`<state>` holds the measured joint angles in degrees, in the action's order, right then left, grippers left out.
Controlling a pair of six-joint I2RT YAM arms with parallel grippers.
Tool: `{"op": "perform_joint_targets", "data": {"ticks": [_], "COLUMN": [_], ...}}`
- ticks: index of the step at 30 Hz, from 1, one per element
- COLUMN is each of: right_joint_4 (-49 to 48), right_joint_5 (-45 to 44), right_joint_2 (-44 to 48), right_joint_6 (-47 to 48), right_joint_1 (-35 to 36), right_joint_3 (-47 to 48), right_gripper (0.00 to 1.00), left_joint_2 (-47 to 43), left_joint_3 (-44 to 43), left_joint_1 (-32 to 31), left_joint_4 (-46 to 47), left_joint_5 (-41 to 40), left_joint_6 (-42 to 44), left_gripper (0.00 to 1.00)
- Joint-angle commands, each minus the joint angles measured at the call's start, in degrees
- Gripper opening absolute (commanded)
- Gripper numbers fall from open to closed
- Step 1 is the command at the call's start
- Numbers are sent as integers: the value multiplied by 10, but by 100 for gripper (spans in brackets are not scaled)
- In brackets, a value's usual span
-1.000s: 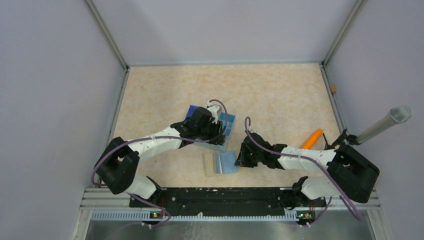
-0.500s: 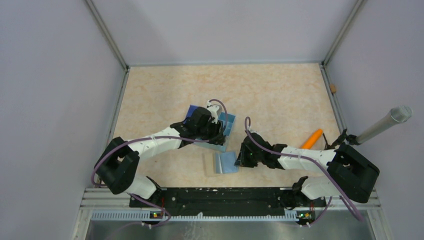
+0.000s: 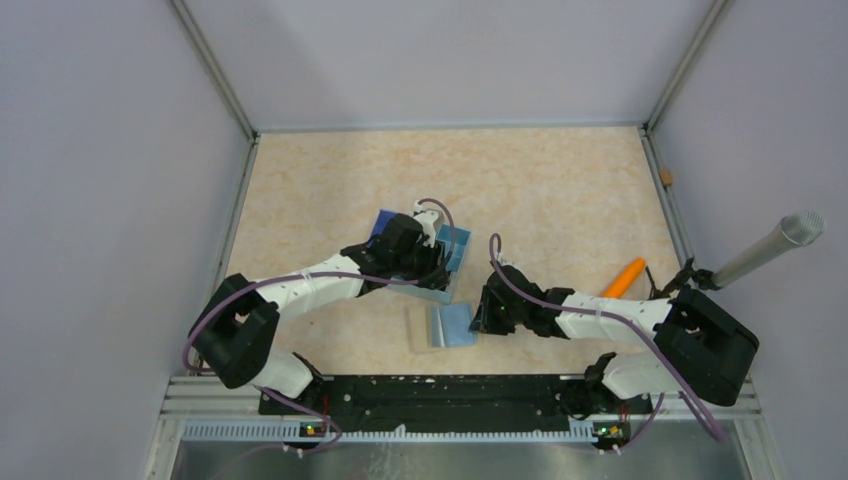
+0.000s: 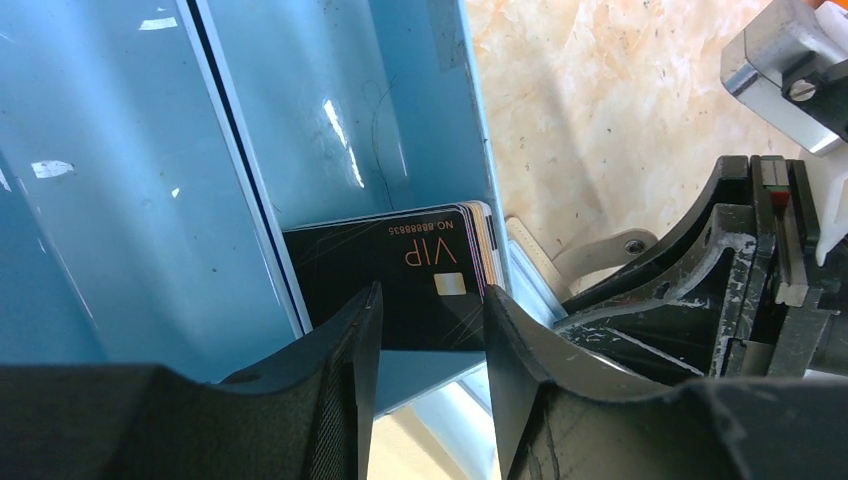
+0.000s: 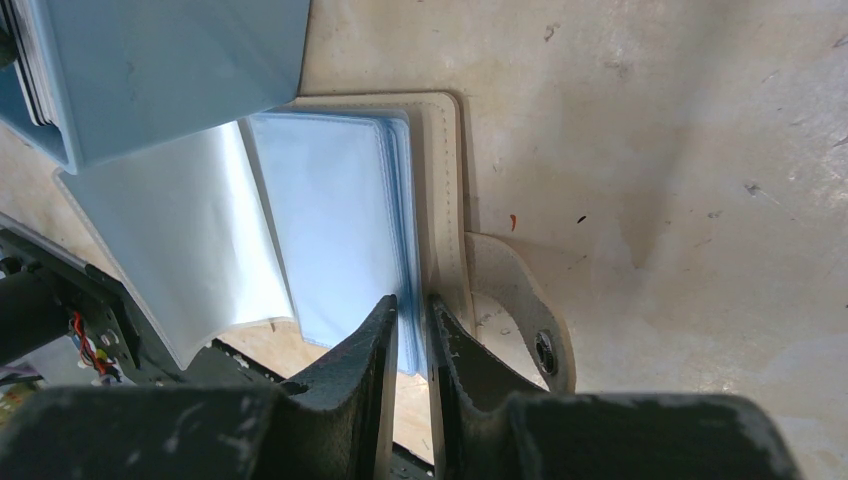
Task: Put the credit cards into the card holder
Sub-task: Pick up the credit card from the storage box.
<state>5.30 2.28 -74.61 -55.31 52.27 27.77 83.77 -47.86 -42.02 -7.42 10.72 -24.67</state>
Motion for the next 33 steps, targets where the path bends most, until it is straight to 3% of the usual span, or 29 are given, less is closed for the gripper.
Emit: {"op": "perform_joint_targets", "data": {"ticks": [1,33], "right_joint_4": [14,13], "right_joint_5": [1,1], "right_joint_2": [-7,-3], "right_joint_6": [2,0], "right_joint_1": [3,4], "right_joint_3": [1,-4], "right_gripper": [16,17], "left_joint_2": [2,-38], "left_joint_3": [4,12], "left_joint_1": [7,7], "left_joint_4": [-26,-28], "left_joint_5": [-32,-62], "left_joint_6": [21,26], "left_gripper": [46,41]}}
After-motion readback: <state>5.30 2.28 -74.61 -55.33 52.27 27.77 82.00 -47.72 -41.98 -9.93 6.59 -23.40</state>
